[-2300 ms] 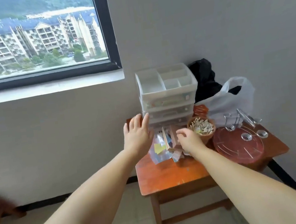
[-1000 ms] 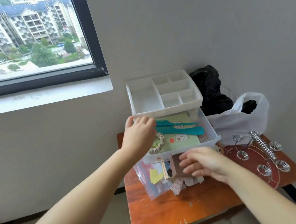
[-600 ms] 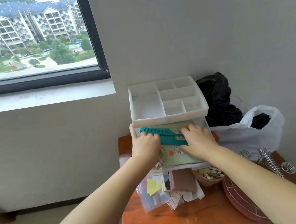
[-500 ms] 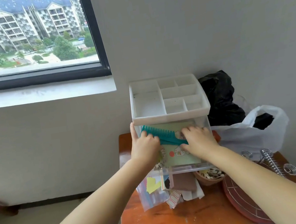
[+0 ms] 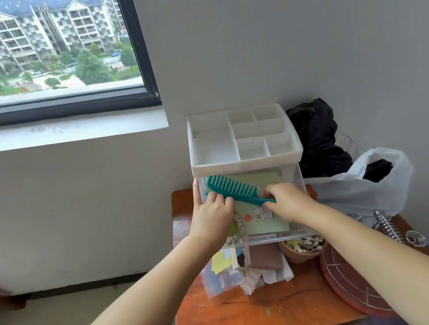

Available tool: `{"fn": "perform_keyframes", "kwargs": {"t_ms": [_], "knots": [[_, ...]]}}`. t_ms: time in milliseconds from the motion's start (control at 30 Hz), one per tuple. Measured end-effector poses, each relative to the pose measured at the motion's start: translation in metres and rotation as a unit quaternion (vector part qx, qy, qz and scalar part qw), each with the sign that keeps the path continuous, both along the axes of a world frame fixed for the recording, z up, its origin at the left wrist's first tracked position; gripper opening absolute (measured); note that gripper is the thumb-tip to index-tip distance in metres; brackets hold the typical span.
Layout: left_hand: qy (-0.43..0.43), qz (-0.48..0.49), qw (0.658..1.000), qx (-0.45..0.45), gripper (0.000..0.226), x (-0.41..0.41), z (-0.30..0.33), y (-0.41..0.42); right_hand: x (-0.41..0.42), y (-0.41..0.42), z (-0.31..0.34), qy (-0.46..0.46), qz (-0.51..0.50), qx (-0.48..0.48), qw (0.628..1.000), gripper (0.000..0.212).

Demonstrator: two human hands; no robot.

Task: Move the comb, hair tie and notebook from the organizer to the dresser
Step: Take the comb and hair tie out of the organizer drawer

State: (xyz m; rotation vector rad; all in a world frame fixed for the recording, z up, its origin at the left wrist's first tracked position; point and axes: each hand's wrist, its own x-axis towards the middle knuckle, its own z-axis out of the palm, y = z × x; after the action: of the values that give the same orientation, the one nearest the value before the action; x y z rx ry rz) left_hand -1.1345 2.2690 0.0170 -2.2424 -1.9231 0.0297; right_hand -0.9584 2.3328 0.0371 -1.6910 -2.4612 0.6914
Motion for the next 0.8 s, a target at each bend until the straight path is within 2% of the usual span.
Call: {"fn": "perform_keyframes", "kwargs": {"t_ms": [133,233,300,367,433,500,600,700,800], "knots": [[0.01,-0.014,1.0,-0.002,0.031,0.005,-0.002,-0.001,0.003,-0.005,0.008,0.017,-0.012,-0.028,0.999,0.02],[0.015,-0.03,0.999,-0.003,0.028,0.002,-0.002,0.001,0.008,-0.01,0.017,0.017,-0.024,-0.032,0.999,0.004],[0.018,-0.043,0.999,0.0,0.028,-0.001,-0.003,0.001,0.014,-0.015,0.022,0.023,-0.036,-0.04,0.998,0.005],[-0.033,-0.053,0.998,0.003,0.023,-0.004,0.0,0.001,0.021,-0.02,0.027,0.046,-0.053,-0.059,0.996,0.007],[-0.159,-0.06,0.986,-0.004,0.009,-0.008,0.006,-0.001,0.028,-0.028,0.032,0.081,-0.071,-0.085,0.991,0.01],[-0.33,-0.037,0.942,-0.037,0.004,-0.015,0.014,-0.004,0.034,-0.035,0.037,0.105,-0.08,-0.103,0.986,0.013],[-0.529,0.032,0.846,-0.06,0.003,-0.027,0.028,-0.01,0.041,-0.046,0.043,0.138,-0.096,-0.126,0.978,0.015],[-0.673,0.093,0.731,-0.07,0.011,-0.04,0.041,-0.021,0.042,-0.059,0.045,0.165,-0.102,-0.159,0.968,0.015],[-0.758,0.133,0.633,-0.086,0.013,-0.057,0.044,-0.038,0.033,-0.072,0.044,0.219,-0.102,-0.182,0.953,0.014]]}}
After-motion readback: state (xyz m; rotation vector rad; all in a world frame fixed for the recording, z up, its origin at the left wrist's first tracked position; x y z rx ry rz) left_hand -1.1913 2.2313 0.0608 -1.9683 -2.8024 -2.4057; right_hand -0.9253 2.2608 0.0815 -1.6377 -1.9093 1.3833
